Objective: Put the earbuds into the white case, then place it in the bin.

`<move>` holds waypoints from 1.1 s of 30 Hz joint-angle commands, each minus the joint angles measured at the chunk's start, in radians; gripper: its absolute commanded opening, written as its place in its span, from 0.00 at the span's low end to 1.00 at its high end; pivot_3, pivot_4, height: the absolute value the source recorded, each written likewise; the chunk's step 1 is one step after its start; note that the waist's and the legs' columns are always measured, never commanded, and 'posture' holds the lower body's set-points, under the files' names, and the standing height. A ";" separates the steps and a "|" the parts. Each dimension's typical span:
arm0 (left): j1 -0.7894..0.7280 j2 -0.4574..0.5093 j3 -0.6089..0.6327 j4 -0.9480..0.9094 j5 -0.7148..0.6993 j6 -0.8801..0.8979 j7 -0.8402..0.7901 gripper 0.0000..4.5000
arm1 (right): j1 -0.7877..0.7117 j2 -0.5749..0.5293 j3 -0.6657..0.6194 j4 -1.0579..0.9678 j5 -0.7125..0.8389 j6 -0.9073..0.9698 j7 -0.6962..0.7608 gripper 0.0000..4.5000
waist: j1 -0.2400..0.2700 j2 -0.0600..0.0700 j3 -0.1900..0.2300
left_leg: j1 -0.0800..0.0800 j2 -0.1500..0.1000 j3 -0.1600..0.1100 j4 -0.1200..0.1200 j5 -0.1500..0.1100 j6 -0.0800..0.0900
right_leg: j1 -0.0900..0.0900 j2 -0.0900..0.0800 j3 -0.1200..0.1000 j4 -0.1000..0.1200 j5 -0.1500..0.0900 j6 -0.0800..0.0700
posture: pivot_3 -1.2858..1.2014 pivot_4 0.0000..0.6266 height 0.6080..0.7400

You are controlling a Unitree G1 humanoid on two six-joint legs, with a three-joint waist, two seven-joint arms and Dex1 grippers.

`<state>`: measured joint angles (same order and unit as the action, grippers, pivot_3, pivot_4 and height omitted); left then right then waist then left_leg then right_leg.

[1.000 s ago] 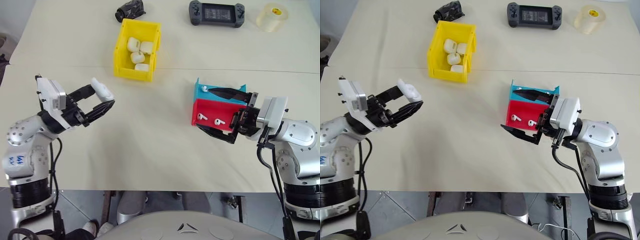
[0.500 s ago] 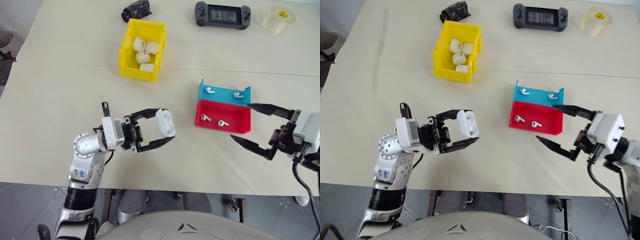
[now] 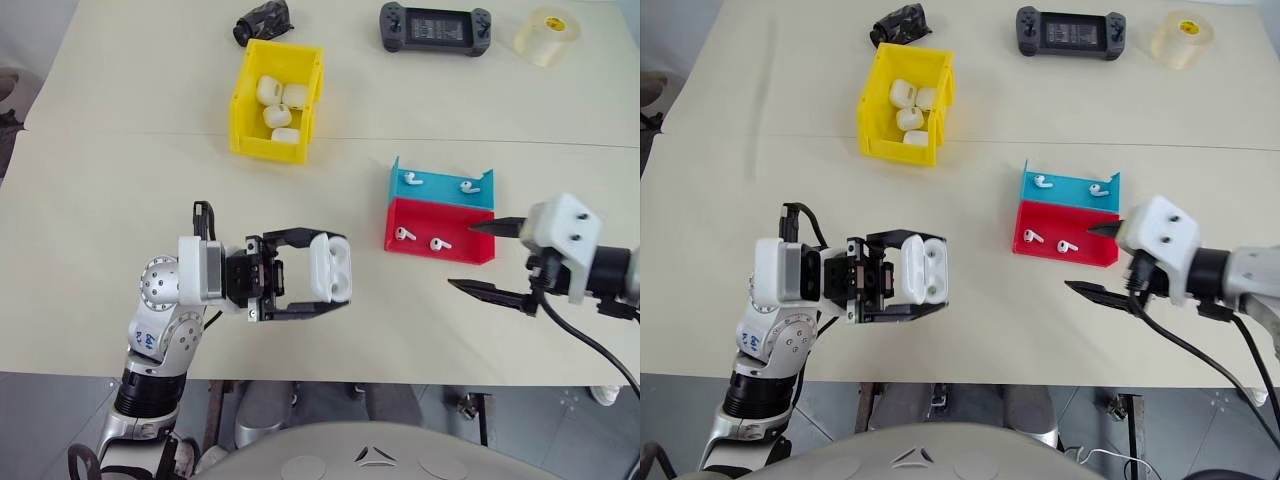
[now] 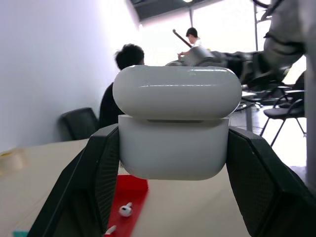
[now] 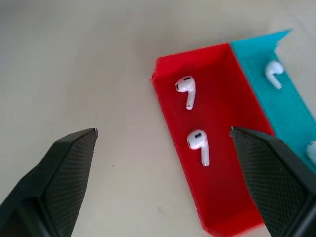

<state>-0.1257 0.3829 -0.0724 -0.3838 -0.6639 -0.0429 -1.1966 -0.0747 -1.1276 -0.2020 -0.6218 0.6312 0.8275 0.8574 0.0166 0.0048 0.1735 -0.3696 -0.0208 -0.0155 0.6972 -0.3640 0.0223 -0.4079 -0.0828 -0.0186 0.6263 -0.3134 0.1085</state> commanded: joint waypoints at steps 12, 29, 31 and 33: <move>-0.024 -0.079 -0.048 0.147 0.031 -0.159 -0.135 0.62 | -0.308 -0.022 0.440 0.006 -0.230 0.203 -0.127 1.00 | 0.006 0.000 0.000 | -0.002 -0.004 -0.001 0.000 -0.001 0.001 | -0.001 -0.002 -0.002 0.000 0.000 0.000 | 0.52 0.24 1.00; -0.028 -0.109 -0.114 0.140 0.104 -0.169 -0.070 0.62 | -0.413 0.004 0.558 0.175 -0.397 0.063 0.048 0.64 | 0.005 0.000 0.000 | -0.002 -0.003 -0.001 0.000 -0.001 0.001 | -0.001 -0.001 -0.001 0.000 0.000 0.000 | 0.52 0.24 1.00; -0.032 -0.112 -0.121 0.135 0.109 -0.165 -0.054 0.62 | -0.416 0.005 0.556 0.181 -0.408 0.055 0.063 0.64 | 0.005 0.000 0.000 | -0.002 -0.003 -0.001 0.000 -0.001 0.001 | -0.001 -0.001 -0.001 0.000 0.000 0.000 | 0.52 0.24 1.00; -0.030 -0.113 -0.128 0.130 0.113 -0.166 -0.045 0.62 | -0.413 0.005 0.551 0.185 -0.418 0.046 0.075 0.64 | 0.005 0.000 0.000 | -0.002 -0.003 -0.001 0.000 -0.001 0.001 | -0.001 -0.001 -0.001 0.000 0.000 0.000 | 0.52 0.24 1.00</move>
<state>-0.1523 0.2757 -0.1885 -0.2178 -0.5529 -0.2040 -1.2565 -0.4748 -1.1202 0.3660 -0.4258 0.2261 0.8915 0.9182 0.0211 0.0049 0.1735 -0.3717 -0.0237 -0.0162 0.6974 -0.3645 0.0236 -0.4092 -0.0842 -0.0196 0.6261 -0.3132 0.1088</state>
